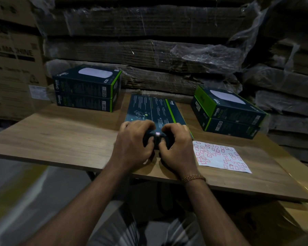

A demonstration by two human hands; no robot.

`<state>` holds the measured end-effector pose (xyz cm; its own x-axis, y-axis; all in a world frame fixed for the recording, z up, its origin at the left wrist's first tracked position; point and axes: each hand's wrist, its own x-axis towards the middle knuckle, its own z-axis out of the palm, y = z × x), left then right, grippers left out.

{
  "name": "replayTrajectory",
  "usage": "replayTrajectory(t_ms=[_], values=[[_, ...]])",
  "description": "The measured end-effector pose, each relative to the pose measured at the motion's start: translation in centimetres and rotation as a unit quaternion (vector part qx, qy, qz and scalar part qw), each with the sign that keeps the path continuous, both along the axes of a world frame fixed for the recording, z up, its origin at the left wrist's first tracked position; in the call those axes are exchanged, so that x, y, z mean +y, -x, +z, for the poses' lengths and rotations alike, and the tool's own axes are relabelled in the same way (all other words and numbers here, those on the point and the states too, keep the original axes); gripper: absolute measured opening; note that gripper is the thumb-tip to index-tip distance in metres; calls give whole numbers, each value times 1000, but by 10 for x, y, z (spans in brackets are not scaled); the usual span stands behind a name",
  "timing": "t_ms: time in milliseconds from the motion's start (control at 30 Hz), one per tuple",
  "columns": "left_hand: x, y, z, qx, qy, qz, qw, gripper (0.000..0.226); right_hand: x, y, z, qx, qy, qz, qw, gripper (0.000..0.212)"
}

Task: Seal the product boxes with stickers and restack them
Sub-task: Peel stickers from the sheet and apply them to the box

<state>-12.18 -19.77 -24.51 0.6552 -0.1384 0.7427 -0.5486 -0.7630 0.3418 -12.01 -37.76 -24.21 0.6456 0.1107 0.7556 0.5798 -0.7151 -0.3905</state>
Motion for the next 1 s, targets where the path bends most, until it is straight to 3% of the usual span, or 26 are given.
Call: replayTrajectory(t_ms=[267,600,833,1000], values=[[1,0,-1,-9,-34,2,999,28,1,2,-1,10,31,-9,999,24],[-3,0,1,-1,-59,30,998,34,6,5,0,35,68,-42,996,38],[-1,-3,0,4,-34,15,999,43,3,6,0,25,31,-14,999,36],[1,-4,0,12,-63,22,998,40,3,4,-1,32,38,-21,999,31]])
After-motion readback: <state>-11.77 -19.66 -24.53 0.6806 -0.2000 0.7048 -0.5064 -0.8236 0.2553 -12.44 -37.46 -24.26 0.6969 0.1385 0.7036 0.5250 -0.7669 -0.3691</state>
